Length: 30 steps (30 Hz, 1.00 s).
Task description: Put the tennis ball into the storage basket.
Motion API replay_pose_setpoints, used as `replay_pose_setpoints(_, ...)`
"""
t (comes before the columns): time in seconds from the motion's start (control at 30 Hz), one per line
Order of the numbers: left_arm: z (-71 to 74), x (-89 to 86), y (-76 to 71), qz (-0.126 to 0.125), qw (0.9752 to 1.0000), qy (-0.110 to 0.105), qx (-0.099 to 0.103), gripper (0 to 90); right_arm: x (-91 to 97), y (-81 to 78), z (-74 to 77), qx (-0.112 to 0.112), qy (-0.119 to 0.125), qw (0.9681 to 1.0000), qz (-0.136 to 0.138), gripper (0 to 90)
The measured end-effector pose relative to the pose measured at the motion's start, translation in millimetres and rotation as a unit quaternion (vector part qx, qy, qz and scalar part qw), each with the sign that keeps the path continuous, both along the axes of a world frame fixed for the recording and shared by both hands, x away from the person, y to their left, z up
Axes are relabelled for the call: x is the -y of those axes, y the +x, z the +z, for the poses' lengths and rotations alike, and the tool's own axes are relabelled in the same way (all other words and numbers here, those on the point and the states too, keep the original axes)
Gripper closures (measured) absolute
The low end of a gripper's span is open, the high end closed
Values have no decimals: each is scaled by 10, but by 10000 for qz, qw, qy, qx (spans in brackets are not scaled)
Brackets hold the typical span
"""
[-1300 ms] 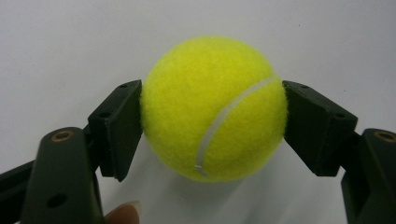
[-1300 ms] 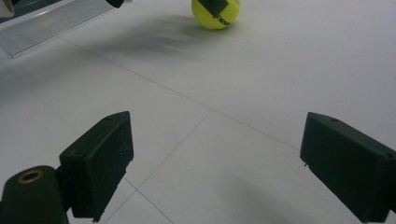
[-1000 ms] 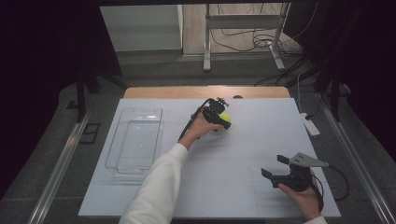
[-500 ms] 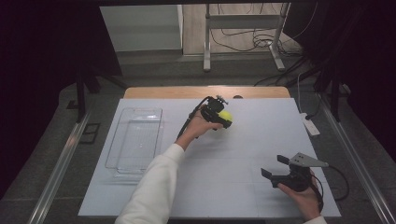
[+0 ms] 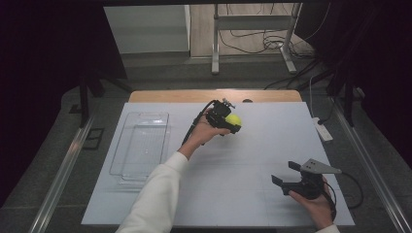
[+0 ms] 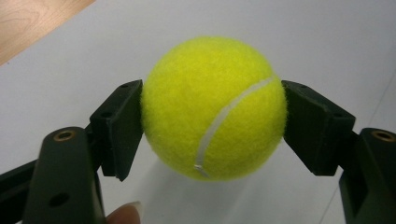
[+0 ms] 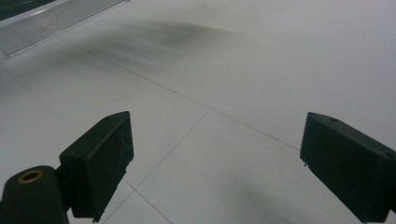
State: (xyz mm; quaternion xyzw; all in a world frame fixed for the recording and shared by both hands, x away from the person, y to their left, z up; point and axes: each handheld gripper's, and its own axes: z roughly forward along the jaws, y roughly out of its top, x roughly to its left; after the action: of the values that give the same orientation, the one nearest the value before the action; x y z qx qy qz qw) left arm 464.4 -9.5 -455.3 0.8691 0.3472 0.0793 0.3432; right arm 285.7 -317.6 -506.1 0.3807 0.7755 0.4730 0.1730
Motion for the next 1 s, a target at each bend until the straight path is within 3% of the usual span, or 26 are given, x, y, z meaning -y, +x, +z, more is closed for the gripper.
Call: replay_pose_setpoints(1.0,189,-86,-268,-127,9992,-213,321,271,-1,-3,4,24,-7,10000,-1,99)
